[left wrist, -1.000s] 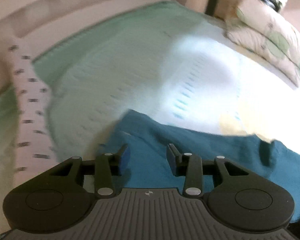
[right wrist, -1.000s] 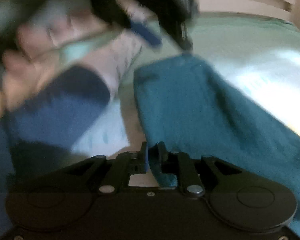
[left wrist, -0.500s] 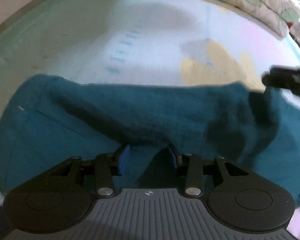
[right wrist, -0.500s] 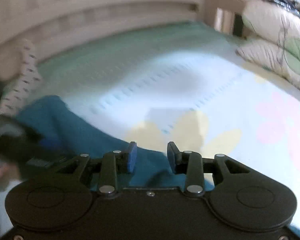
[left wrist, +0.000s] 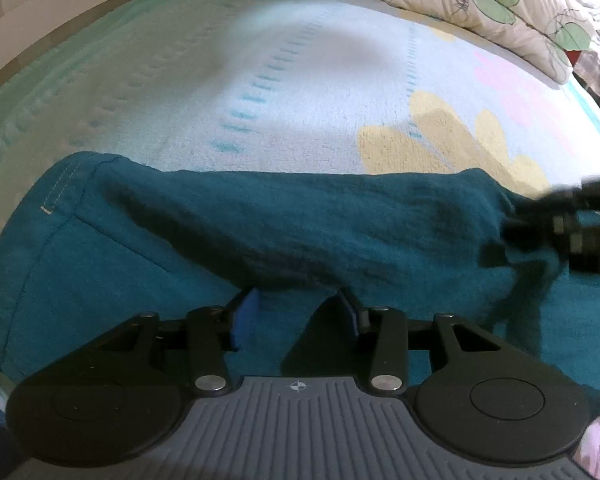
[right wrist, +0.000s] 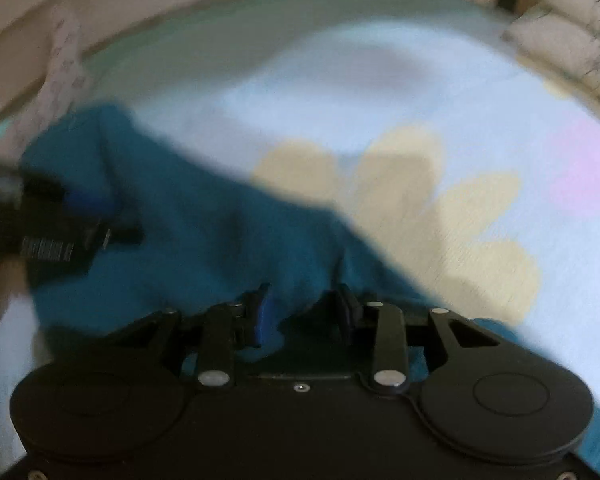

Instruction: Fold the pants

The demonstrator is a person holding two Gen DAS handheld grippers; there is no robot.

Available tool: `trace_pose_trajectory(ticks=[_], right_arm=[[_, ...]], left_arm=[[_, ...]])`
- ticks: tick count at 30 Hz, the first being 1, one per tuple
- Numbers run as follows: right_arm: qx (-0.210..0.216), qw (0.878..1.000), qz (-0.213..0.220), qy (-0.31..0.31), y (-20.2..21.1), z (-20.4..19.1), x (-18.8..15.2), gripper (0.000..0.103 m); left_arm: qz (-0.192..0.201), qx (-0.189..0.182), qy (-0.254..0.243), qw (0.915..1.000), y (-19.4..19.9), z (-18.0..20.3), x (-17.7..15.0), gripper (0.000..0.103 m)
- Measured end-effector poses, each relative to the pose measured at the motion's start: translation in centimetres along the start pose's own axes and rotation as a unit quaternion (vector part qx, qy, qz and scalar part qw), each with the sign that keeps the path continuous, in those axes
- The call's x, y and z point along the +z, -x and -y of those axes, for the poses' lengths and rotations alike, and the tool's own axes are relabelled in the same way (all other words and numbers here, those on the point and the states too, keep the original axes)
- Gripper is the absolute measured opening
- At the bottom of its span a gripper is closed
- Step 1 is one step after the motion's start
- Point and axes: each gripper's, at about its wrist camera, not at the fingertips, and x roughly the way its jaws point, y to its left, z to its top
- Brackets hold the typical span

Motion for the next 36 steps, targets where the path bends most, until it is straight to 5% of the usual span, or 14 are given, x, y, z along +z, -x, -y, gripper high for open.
trace_pose_trajectory(ticks=[6,13,28,30,32,36], right_arm=[[-0.005,1.000,-0.009,-0.004,-2.1,0.3,1.9,0.045],[0.053,0.997,-0.057,-0.008,-2.8,1.0,0.5,0.047],[0.063,0.997,-0.036,-0.040,-4.4,1.6,0.4,0.047],[0.076,0.996,-0.033,-0.035,-4.4,1.3,0.2,0.040],[0.088,0.995,-0.039,-0.029,-4.6,1.0,-0.1,0.009],[0.065,0.998,0.011,-0.012,-3.5,0.0,0.9,0.008]], left_arm=[[0.002,-0.002,0.001,1.0000,-0.2,0.0,-0.2,0.043],[0.005,-0.006,0.003,1.0000,-0.1,-0.2,-0.3,0.043],[0.010,-0.007,0.001,0.9999,-0.2,0.0,-0.4,0.045],[0.010,-0.007,0.002,0.9999,-0.1,0.0,-0.4,0.045],[0.011,-0.008,0.003,0.9999,-0.1,0.0,-0.5,0.045],[0.018,-0.010,0.005,0.9998,0.0,-0.1,-0.7,0.045]])
